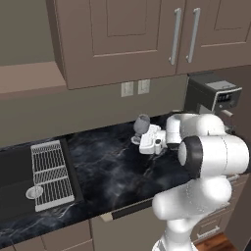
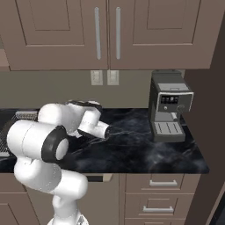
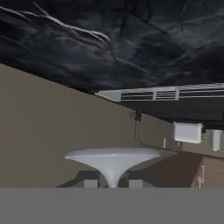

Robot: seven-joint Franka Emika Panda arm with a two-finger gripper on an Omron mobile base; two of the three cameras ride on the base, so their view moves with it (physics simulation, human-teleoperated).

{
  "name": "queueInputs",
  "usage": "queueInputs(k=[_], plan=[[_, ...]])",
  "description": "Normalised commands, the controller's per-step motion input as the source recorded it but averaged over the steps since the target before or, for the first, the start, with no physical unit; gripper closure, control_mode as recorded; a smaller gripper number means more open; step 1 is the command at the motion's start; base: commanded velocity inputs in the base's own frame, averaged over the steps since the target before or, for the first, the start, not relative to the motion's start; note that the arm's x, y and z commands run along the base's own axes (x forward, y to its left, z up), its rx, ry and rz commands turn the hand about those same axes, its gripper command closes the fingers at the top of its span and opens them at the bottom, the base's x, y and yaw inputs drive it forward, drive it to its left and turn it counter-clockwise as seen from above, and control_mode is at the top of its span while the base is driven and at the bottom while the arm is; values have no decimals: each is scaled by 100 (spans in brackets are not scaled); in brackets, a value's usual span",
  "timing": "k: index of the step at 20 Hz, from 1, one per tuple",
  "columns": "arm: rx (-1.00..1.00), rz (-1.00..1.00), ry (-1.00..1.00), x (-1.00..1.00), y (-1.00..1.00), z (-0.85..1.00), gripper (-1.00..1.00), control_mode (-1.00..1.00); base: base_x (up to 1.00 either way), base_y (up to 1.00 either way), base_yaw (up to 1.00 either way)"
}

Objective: Retrieve the wine glasses from the counter and place one next to each plate.

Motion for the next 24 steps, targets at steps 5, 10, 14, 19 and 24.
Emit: queueInputs(k=[5,10,14,19,24], plan=[[-5,0,25,-87,-39,85,100,-100,0,0,0],[0,0,18,-95,-41,73,100,-100,0,0,0],[1,0,0,-99,-31,49,100,-100,0,0,0],[0,0,0,-100,-18,50,100,-100,0,0,0],[2,0,0,-79,-18,48,100,-100,0,0,0]])
